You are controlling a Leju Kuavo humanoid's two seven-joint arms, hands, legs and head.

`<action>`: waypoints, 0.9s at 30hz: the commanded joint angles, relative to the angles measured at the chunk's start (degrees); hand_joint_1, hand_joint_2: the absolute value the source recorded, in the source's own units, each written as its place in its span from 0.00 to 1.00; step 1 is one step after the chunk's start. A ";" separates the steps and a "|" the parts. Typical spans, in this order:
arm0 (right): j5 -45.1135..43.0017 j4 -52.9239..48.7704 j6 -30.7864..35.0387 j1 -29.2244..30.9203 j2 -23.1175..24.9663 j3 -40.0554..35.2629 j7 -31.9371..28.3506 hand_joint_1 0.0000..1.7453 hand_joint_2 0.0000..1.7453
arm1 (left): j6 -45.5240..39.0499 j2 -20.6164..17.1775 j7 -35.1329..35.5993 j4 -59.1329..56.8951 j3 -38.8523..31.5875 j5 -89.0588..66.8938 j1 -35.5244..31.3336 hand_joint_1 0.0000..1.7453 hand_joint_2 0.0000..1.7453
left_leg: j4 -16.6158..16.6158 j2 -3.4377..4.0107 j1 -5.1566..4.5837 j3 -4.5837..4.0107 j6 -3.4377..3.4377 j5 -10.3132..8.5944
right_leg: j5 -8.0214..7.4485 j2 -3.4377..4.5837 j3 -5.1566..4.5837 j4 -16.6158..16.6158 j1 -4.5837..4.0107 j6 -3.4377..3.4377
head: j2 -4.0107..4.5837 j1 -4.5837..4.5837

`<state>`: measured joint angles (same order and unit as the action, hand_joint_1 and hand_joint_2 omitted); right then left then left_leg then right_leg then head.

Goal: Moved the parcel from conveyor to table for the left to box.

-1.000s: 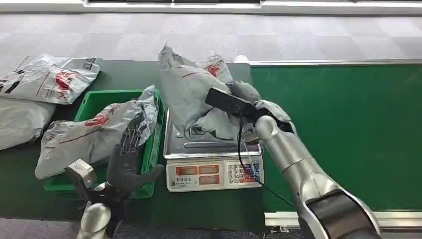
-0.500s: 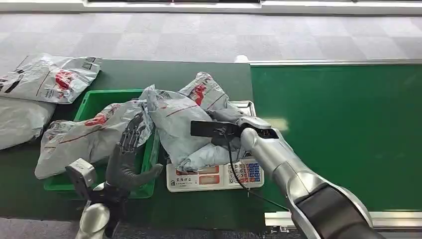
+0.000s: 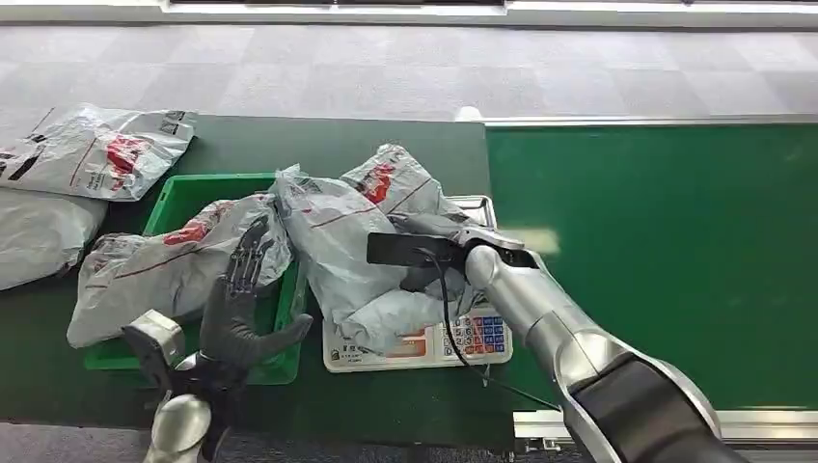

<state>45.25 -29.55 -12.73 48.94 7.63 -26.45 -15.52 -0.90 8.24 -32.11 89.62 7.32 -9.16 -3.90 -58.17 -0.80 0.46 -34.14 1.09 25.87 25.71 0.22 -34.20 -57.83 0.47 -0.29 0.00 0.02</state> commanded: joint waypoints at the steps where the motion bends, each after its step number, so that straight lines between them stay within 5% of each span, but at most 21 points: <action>1: -7.00 -18.04 16.47 -4.33 -2.20 10.26 0.16 0.00 1.00 | -6.17 0.41 3.62 3.38 2.38 -5.69 -7.52 0.00 1.00 | -0.06 -0.20 0.00 -0.17 -0.02 -0.05 | 0.02 -0.26 -0.11 -0.05 -0.01 0.00 | 0.00 0.00; 6: -11.55 -32.63 24.80 -12.34 -2.97 17.17 -0.97 0.00 1.00 | -13.83 0.44 5.17 -0.35 7.02 -5.05 -15.32 0.00 1.00 | -0.04 -0.37 0.01 -0.10 -0.04 -0.10 | 0.02 -0.46 0.00 0.03 -0.02 0.00 | 0.00 0.00; 8: -16.72 -33.79 30.58 -14.99 -3.37 21.18 -2.91 0.00 1.00 | -14.84 0.71 5.78 -1.20 8.17 -4.24 -17.95 0.00 1.00 | -0.02 -0.34 0.00 -0.08 -0.01 -0.09 | 0.01 -0.38 0.01 0.03 0.00 -0.02 | 0.00 0.00; 16: -18.94 -32.76 30.76 -15.54 -4.81 21.06 -4.89 0.00 1.00 | -15.56 0.63 7.31 -1.72 9.32 -4.62 -19.13 0.00 1.00 | 0.00 -0.02 -0.09 -0.01 -0.04 -0.04 | -0.07 -0.10 0.00 0.06 0.07 -0.03 | 0.00 0.00; 18: -23.05 -33.93 35.40 -17.67 -4.27 24.62 -5.05 0.00 1.00 | -16.28 0.34 10.78 -4.24 11.01 -7.96 -21.02 0.00 1.00 | 0.01 0.16 -0.10 0.01 -0.05 -0.02 | -0.10 0.02 -0.05 0.06 0.09 -0.03 | 0.00 0.00; 19: -25.47 -36.36 38.66 -20.63 -4.69 26.77 -7.21 0.00 0.00 | -16.45 0.84 14.00 -7.39 12.26 -10.72 -23.22 0.00 1.00 | -0.03 0.20 -0.06 -0.05 -0.03 -0.02 | -0.12 0.07 -0.13 0.05 0.06 -0.04 | 0.00 0.00; 20: -27.51 -39.30 39.76 -24.04 -5.75 27.71 -9.51 0.00 1.00 | -16.81 1.82 15.27 -10.97 13.18 -12.02 -25.59 0.00 1.00 | 0.05 -0.03 -0.05 -0.01 -0.03 -0.08 | -0.10 -0.19 -0.03 0.11 0.04 -0.03 | 0.00 0.00; 23: -38.02 -54.72 52.06 -34.99 -4.27 33.89 -22.92 0.00 1.00 | -13.89 3.45 24.42 -26.33 19.34 -21.98 -35.38 0.00 1.00 | 0.05 -0.81 0.04 -0.03 -0.04 -0.20 | 0.00 -0.97 0.15 0.25 -0.06 -0.05 | 0.00 0.00; 27: -37.21 -64.71 52.73 -43.59 -0.24 34.86 -24.48 0.00 1.00 | 0.38 7.26 29.07 -45.70 24.47 -24.69 -44.57 0.00 1.00 | -0.08 -0.96 -0.05 -0.21 -0.11 -0.12 | 0.06 -1.06 0.12 0.10 0.02 -0.10 | 0.00 0.02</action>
<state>9.98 -72.73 36.23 21.67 3.19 -1.11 -35.18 -15.47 11.06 -10.46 80.40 19.37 -28.29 -29.19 -58.28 -1.18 0.39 -34.35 1.02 25.82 25.66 -0.19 -34.29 -57.78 0.52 -0.37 0.00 0.04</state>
